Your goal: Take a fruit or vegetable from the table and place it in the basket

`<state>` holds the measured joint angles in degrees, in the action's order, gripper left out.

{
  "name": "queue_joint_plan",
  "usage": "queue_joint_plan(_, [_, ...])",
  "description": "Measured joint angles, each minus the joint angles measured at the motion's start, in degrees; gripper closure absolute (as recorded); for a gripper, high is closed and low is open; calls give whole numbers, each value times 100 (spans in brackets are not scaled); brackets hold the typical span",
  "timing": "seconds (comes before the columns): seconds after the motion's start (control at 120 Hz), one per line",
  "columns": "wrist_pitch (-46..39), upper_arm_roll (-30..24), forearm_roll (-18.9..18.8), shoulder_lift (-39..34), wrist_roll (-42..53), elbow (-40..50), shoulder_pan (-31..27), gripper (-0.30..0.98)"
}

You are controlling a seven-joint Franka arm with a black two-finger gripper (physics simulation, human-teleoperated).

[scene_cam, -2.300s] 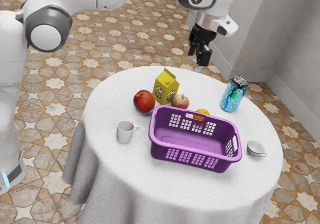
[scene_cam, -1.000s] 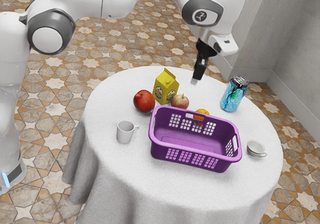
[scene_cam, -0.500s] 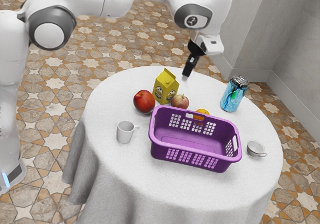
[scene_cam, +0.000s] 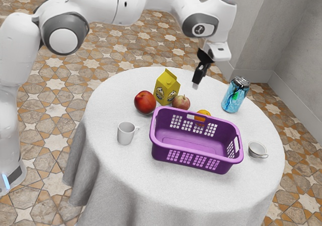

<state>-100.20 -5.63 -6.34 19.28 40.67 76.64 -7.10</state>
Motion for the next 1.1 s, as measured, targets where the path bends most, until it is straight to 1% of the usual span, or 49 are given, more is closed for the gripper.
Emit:
queue_joint_plan(0.233, [-62,-36,23,323,130,-213,-73,0])
queue_joint_plan(0.417, [113,-36,356,316,202,-183,-72,0])
queue_joint_plan(0.567, [215,-20,477,384,243,-62,-122,0])
queue_joint_plan(1.1, [245,3,468,383,295,406,-235,0])
